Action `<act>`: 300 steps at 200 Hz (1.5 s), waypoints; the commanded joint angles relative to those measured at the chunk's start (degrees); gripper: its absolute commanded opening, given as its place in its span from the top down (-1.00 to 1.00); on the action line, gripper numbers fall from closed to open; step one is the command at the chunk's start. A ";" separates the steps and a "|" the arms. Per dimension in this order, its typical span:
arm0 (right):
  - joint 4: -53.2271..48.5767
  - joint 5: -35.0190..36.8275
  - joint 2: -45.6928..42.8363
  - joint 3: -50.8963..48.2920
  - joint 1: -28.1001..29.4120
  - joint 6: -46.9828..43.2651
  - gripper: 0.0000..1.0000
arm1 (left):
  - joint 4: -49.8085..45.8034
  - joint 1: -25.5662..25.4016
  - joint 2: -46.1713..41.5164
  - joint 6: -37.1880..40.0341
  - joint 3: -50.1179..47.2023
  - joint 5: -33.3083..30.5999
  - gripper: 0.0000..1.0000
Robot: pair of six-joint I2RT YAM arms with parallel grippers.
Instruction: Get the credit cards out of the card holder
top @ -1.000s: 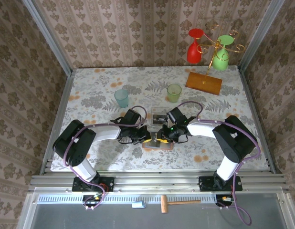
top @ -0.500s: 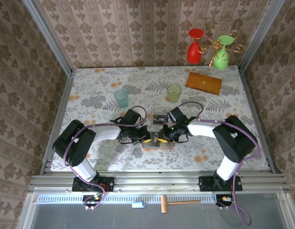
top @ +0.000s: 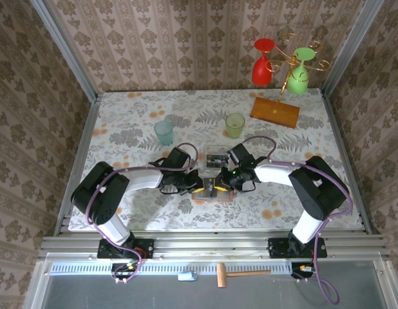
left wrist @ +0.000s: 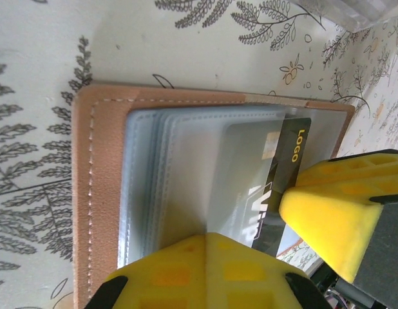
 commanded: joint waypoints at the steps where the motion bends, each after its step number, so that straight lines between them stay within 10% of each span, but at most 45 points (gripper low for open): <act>1: -3.42 1.20 -1.37 -0.44 -0.62 -1.59 0.79 | -4.04 -0.14 -1.38 0.84 -1.29 -1.65 0.89; 300: -9.86 3.02 -8.63 -1.70 -2.19 -4.37 0.86 | 1.59 -1.11 -2.79 -4.10 -4.64 -1.09 0.85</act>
